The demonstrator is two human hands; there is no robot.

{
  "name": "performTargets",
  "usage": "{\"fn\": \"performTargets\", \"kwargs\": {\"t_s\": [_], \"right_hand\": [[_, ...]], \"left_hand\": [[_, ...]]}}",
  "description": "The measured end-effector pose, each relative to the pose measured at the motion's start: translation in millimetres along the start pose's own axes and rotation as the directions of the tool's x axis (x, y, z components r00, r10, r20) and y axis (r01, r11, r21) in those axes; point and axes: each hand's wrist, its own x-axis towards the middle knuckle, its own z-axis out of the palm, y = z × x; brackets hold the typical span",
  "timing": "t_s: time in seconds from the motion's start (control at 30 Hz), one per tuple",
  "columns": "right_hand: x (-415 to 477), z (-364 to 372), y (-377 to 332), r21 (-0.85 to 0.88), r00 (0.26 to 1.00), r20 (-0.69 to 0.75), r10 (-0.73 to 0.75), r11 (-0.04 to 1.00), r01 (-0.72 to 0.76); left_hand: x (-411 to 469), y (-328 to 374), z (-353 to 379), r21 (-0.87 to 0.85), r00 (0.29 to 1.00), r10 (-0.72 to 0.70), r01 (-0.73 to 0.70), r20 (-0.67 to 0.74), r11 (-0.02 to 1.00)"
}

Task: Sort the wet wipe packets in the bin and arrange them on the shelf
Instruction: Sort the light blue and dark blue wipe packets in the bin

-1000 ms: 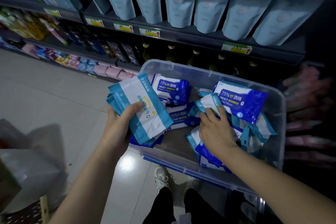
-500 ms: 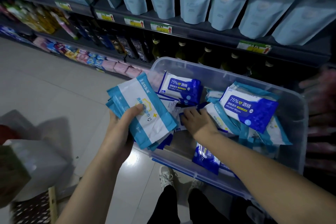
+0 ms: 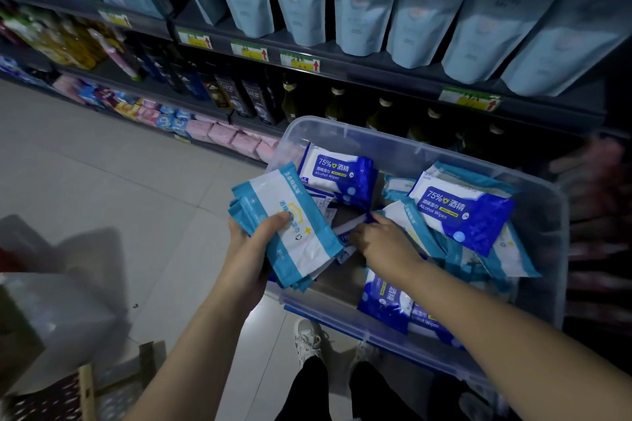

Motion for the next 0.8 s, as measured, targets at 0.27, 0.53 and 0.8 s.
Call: {"fn": "performTargets", "kwargs": {"t_s": [0.27, 0.53, 0.8], "right_hand": [[-28.6, -26.8, 8.3, 0.753, 0.822, -0.120, 0.557, 0.590, -0.291], [14.4, -69.7, 14.1, 0.761, 0.585, -0.335, 0.739, 0.578, -0.294], [58.3, -47.6, -6.7, 0.646, 0.881, 0.126, 0.455, 0.636, -0.421]], "left_hand": [[-3.3, 5.4, 0.8, -0.007, 1.000, 0.003, -0.003, 0.031, 1.000], [-10.6, 18.0, -2.0, 0.023, 0.998, 0.021, -0.023, 0.066, 0.999], [-14.5, 16.8, -6.8, 0.017, 0.999, 0.014, -0.015, 0.051, 1.000]]}}
